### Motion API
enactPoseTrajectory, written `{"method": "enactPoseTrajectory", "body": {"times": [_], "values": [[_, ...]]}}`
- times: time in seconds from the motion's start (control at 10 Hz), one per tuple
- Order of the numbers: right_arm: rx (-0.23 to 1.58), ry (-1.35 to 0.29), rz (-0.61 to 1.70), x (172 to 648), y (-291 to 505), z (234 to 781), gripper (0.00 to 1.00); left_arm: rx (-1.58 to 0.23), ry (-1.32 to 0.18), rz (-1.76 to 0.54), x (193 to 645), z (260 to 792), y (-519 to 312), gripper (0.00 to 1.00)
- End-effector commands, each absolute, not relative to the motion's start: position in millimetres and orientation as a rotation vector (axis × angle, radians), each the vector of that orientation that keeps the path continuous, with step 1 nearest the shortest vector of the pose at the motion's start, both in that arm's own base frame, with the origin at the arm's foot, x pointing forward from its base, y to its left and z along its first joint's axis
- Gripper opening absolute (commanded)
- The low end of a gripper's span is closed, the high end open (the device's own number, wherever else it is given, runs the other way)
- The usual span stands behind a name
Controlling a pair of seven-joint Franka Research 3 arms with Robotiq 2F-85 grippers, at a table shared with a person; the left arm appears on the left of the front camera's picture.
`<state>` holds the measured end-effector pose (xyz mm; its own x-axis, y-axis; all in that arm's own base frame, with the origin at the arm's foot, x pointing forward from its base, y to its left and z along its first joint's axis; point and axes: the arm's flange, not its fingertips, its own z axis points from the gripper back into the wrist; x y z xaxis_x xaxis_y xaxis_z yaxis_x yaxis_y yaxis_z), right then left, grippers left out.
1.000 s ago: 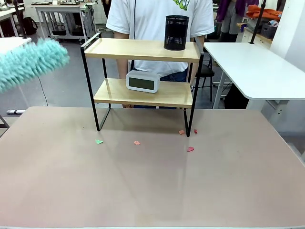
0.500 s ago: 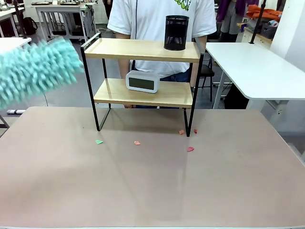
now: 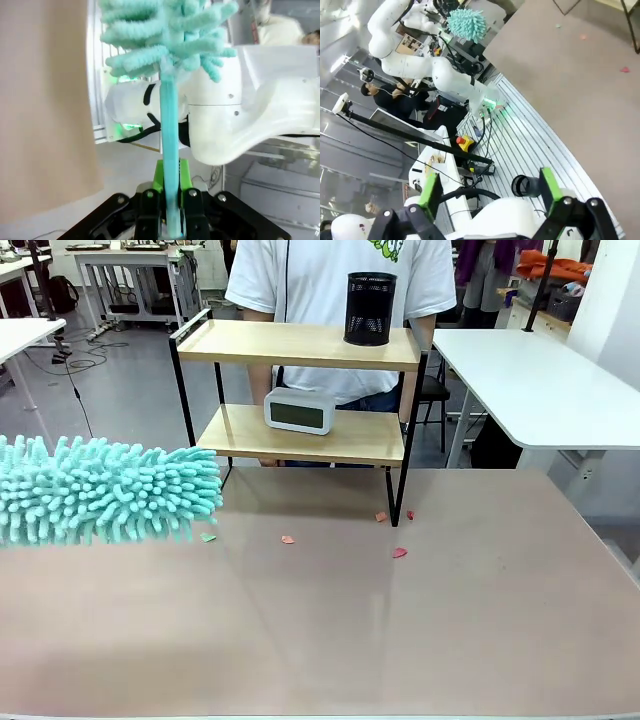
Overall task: Clean the shelf.
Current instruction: Hand the Duster back to the human.
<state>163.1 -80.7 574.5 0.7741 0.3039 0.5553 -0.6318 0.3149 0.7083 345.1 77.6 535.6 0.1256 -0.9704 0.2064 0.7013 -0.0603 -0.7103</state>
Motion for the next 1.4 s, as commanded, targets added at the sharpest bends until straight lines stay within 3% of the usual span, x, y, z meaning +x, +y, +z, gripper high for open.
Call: {"method": "enactPoseTrajectory", "body": {"times": [0.0, 0.2, 0.3, 0.5, 0.6, 0.7, 0.8, 0.9, 1.3], "values": [[1.069, -0.368, 0.734, 175.3, -17.4, 579.8, 1.0, -0.831, 0.461, -1.575, 372.4, 528.6, 13.1, 0.13], [1.11, -0.443, 0.63, 229.8, 89.2, 577.2, 1.0, -0.815, 0.454, -1.722, 388.6, 552.3, -42.1, 0.13], [1.035, -0.437, 0.612, 245.1, 139.6, 564.4, 1.0, -0.805, 0.449, -1.752, 391.9, 560.8, -64.3, 0.13], [1.041, -0.34, 0.723, 249.5, 213.1, 534.9, 1.0, -0.769, 0.617, -1.855, 398.4, 563.5, -98.6, 0.13], [1.012, -0.308, 0.781, 235.3, 190.0, 549.2, 1.0, -0.778, 0.77, -1.64, 406.9, 551.5, -86.2, 0.13], [1.043, -0.386, 0.694, 242.0, 187.1, 546.9, 1.0, -0.769, 0.521, -1.824, 390.5, 548.1, -109.1, 0.13], [1.043, -0.386, 0.694, 242.0, 187.1, 546.9, 1.0, -0.769, 0.521, -1.824, 390.5, 548.1, -109.1, 0.13], [1.019, -0.341, 0.748, 235.0, 215.8, 535.6, 1.0, -0.764, 0.619, -1.769, 400.6, 516.0, -114.4, 0.13], [1.09, -0.227, 0.743, 272.2, 260.5, 522.5, 1.0, -0.716, 0.654, -1.927, 417.1, 527.7, -151.8, 0.13]]}}
